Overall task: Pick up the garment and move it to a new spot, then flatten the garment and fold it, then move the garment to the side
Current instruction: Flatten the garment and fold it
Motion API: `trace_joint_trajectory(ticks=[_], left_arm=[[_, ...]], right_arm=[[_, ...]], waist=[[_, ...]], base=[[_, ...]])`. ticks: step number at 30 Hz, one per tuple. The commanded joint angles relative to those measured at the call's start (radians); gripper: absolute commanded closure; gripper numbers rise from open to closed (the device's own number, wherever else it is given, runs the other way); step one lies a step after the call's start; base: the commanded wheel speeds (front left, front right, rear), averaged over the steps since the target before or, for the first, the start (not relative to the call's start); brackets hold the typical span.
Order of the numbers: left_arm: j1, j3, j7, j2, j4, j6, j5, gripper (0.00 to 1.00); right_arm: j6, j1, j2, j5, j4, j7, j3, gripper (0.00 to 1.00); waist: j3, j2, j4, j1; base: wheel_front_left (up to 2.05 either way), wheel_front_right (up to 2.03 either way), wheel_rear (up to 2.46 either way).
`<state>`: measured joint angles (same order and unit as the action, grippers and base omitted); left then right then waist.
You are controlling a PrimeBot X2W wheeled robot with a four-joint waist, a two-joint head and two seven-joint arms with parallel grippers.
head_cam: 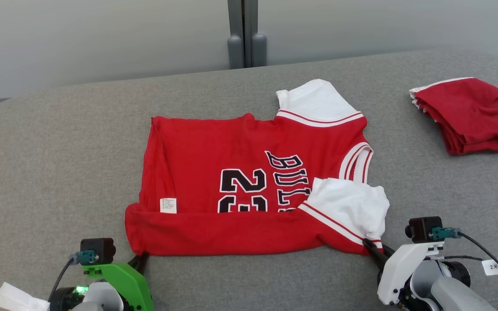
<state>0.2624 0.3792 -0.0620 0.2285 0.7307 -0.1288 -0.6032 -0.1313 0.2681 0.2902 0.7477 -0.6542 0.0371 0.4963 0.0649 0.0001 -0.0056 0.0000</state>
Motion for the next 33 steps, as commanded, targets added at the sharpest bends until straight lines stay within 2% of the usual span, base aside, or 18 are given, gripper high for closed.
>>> trace_joint_trajectory(ticks=[1, 6, 10, 19, 26, 32, 33], left_arm=[[0.002, 0.008, 0.000, 0.006, 0.011, -0.002, -0.006, 1.00], [-0.014, 0.027, -0.005, 0.037, -0.014, -0.002, -0.034, 1.00], [-0.037, 0.038, -0.032, 0.069, -0.058, -0.002, -0.050, 1.00], [-0.138, 0.058, -0.188, 0.148, -0.245, 0.010, -0.102, 1.00], [-0.234, 0.056, -0.310, 0.193, -0.413, 0.061, -0.142, 1.00], [-0.300, 0.046, -0.374, 0.221, -0.511, 0.113, -0.170, 1.00], [-0.302, 0.042, -0.371, 0.224, -0.521, 0.121, -0.167, 0.89]], right_arm=[[0.001, 0.007, 0.004, 0.013, -0.003, -0.010, 0.012, 1.00], [0.001, 0.032, 0.047, 0.053, 0.024, -0.009, 0.031, 1.00], [0.001, 0.036, 0.107, 0.089, 0.059, 0.020, 0.045, 1.00], [0.002, -0.010, 0.241, 0.159, 0.128, 0.162, 0.036, 1.00], [0.002, -0.066, 0.272, 0.198, 0.165, 0.282, -0.011, 1.00], [0.002, -0.107, 0.254, 0.184, 0.201, 0.349, -0.071, 1.00], [0.002, -0.111, 0.249, 0.176, 0.205, 0.353, -0.082, 0.83]], waist=[[-0.009, -0.0001, 0.003, 0.0000], [-0.030, -0.0001, 0.006, 0.0000], [-0.042, -0.0001, 0.011, 0.0000], [-0.047, -0.0001, 0.021, 0.0000], [-0.044, -0.0001, 0.021, 0.0000], [-0.041, -0.0001, 0.015, 0.0000], [-0.041, -0.0001, 0.014, 0.0000]], base=[[0.00, 0.00, 0.00], [0.00, 0.00, 0.00], [0.00, 0.00, 0.00], [0.00, 0.00, 0.00], [0.00, 0.00, 0.00], [0.00, 0.00, 0.00], [0.00, 0.00, 0.00]])
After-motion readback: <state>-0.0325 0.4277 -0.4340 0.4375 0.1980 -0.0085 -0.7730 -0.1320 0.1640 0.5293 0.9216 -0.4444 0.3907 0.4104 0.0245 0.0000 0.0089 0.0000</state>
